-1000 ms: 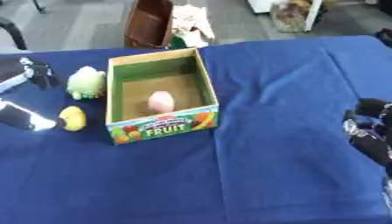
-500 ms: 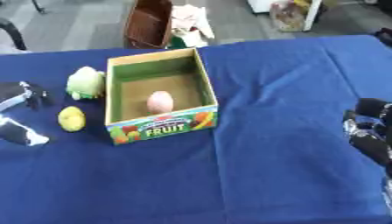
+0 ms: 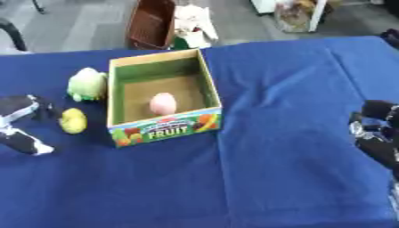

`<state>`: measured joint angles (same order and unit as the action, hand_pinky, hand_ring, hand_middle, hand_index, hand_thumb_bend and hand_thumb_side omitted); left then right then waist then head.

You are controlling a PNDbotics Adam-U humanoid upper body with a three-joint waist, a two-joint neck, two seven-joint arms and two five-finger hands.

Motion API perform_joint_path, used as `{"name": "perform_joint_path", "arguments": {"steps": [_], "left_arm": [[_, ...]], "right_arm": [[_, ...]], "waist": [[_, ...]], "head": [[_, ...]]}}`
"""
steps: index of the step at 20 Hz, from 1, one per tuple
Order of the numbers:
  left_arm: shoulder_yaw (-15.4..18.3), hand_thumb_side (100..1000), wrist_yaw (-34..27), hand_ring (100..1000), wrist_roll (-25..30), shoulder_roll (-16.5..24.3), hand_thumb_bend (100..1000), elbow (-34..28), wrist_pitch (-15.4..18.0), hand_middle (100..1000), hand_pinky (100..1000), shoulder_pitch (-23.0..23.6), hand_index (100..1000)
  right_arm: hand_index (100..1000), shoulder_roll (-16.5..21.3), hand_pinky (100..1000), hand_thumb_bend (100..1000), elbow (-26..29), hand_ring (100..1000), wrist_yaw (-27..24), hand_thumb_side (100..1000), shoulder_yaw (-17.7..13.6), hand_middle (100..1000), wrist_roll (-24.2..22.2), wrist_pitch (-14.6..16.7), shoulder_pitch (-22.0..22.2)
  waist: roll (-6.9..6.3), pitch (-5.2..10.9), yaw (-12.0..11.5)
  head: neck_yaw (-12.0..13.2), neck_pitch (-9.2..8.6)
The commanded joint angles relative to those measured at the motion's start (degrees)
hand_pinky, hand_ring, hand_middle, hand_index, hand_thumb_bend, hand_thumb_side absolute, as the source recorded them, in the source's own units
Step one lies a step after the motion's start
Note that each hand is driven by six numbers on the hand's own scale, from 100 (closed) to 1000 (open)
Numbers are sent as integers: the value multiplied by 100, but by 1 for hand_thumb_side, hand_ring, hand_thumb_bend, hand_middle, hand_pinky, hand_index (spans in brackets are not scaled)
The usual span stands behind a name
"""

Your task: Pick up objects on the table and place them in the box.

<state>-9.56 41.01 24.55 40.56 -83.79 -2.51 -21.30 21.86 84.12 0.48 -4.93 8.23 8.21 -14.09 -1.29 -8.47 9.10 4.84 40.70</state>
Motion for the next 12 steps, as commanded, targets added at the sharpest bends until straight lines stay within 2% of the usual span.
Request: {"name": "perform_joint_path", "arguments": {"steps": [1,8,12], "left_arm": [[-10,223,84,585,-347,42,579,90,-94,605,662,-138,748],[-135,226,185,583,-853,-106,571,413,-247,614,662,-351,782],[-194,215,236,558,-967,-178,538,559,-251,581,641,-457,735]], "right_arm": [[728,134,559,181,60,725,17,100,-40,643,-4,11,-50],[728,125,559,180,58,725,14,100,-32,643,-13,13,-57],[728,119,559,180,56,724,12,100,-29,642,-17,14,-61]], "waist": [[13,70,9],[26,63,21],[37,61,20]], "head": [[-10,-50],[3,-50],[9,-51]]}}
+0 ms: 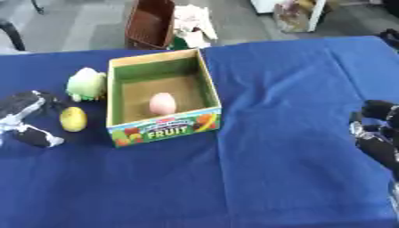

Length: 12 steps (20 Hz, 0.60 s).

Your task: Pick up objects on the table and place them in the box.

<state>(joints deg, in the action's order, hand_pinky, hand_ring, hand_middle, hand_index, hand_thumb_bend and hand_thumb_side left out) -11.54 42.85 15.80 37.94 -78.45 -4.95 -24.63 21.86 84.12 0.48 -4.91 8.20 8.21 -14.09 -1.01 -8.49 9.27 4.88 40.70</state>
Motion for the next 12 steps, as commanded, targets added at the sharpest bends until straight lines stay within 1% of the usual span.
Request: {"name": "perform_joint_path", "arguments": {"steps": [1,9,11,12], "left_arm": [[-10,214,71,556,-132,63,537,58,-11,579,639,-153,732],[-83,208,220,541,-461,-77,516,289,-98,563,628,-379,724],[-99,197,269,528,-484,-95,490,334,-98,547,621,-415,706],[-105,193,300,520,-494,-103,461,356,-99,537,616,-431,693]], "right_arm": [[728,118,559,180,56,724,11,100,-29,642,-14,15,-62],[727,108,559,180,55,724,7,100,-25,641,-17,20,-63],[727,106,559,180,54,724,7,100,-24,641,-19,19,-62],[727,106,559,180,54,724,7,100,-24,641,-20,19,-62]], "waist": [[12,63,3],[37,57,9],[39,57,16],[39,58,20]], "head": [[6,-53],[19,-55],[20,-57],[22,-57]]}}
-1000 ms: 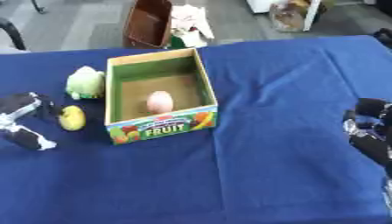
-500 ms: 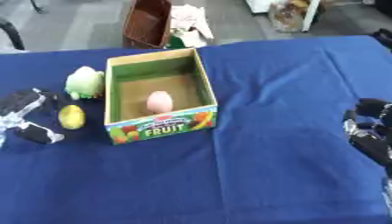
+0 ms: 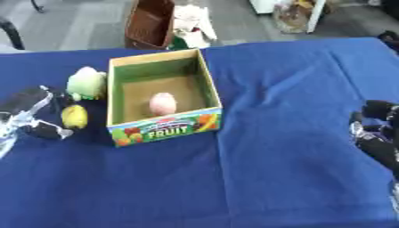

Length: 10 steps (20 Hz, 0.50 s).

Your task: Pick up objects on the table and place them in the box.

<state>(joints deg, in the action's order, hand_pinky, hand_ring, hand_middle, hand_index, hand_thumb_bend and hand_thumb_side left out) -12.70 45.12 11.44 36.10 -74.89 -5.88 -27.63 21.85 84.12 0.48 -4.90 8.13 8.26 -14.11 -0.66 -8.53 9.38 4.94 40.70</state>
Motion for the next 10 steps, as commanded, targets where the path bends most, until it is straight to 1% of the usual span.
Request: {"name": "perform_joint_path", "arguments": {"steps": [1,2,3,4,5,6,7,9,10], "left_arm": [[11,190,105,512,-74,75,434,20,-12,527,611,-143,680],[11,177,131,481,-90,70,382,34,-18,488,596,-151,626],[12,173,155,466,-106,65,367,48,-27,471,592,-159,604],[10,169,178,429,-114,63,344,60,-33,422,577,-166,547],[7,169,198,409,-114,62,326,72,-35,388,570,-171,513],[5,172,218,377,-112,62,286,84,-36,333,555,-176,448],[9,170,231,362,-124,61,272,93,-39,304,545,-182,411],[34,167,237,304,-216,62,232,99,-67,207,506,-190,247],[50,168,237,288,-307,65,221,98,-100,172,494,-196,186]], "right_arm": [[727,107,559,180,54,724,7,100,-25,641,-13,13,-60],[727,107,559,180,54,724,7,100,-25,641,-13,13,-60],[727,107,559,180,54,724,8,100,-25,641,-13,13,-60],[727,106,559,181,54,724,8,100,-25,641,-13,13,-59],[727,105,559,180,53,724,8,100,-24,641,-14,12,-58],[727,104,559,181,53,723,9,100,-24,641,-16,12,-58],[727,102,559,181,54,723,9,100,-25,641,-15,11,-58],[727,102,559,181,54,723,11,100,-27,641,-14,11,-57],[727,103,559,181,54,723,11,100,-28,641,-13,10,-55]], "waist": [[4,61,12],[4,62,14],[3,61,16],[1,61,18],[-2,61,20],[-4,62,21],[-6,62,23],[-8,63,23],[-9,64,23]], "head": [[16,-58],[16,-58],[15,-58],[16,-56],[16,-55],[15,-54],[14,-53],[7,-51],[7,-50]]}}
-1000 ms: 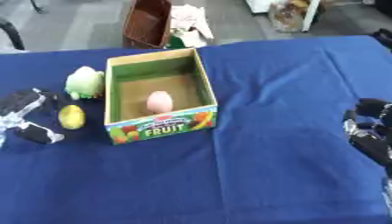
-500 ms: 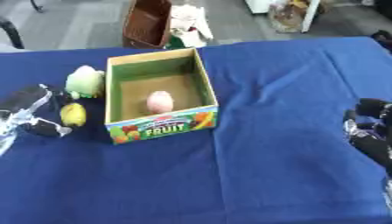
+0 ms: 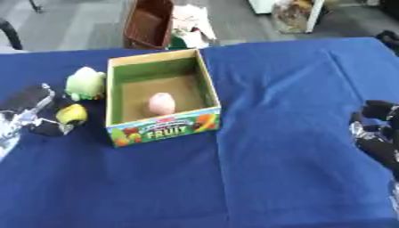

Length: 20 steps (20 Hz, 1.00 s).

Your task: Pick up objects on the table and place them in the box.

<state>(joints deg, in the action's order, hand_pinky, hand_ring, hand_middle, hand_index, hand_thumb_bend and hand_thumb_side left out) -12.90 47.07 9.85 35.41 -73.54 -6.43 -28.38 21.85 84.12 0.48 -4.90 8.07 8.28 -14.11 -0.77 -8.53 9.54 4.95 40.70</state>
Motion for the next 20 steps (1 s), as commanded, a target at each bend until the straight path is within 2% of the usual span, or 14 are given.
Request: {"name": "perform_joint_path", "arguments": {"steps": [1,3,8,15,20], "left_arm": [[79,169,56,280,-248,138,214,-42,-80,156,488,-129,163],[71,181,102,276,-384,142,182,-55,-107,140,486,-146,135],[152,189,165,275,-439,164,175,-256,-113,139,486,-228,128],[333,190,-62,276,-418,344,173,-1234,-255,137,491,-578,129],[170,186,-230,287,-291,211,170,-1647,-228,148,495,-955,132]], "right_arm": [[727,104,559,181,53,723,11,100,-29,641,-6,9,-54],[727,102,559,181,53,723,11,100,-28,641,-5,9,-53],[727,101,559,181,52,723,13,100,-33,641,-2,8,-46],[727,110,559,182,46,723,16,100,-32,640,-2,8,-31],[727,104,559,181,40,723,15,100,-20,640,-17,9,-24]], "waist": [[0,65,8],[0,67,10],[3,73,6],[-1,92,-12],[11,108,-7]], "head": [[8,-50],[6,-49],[-12,-41],[-18,-23],[-1,-16]]}}
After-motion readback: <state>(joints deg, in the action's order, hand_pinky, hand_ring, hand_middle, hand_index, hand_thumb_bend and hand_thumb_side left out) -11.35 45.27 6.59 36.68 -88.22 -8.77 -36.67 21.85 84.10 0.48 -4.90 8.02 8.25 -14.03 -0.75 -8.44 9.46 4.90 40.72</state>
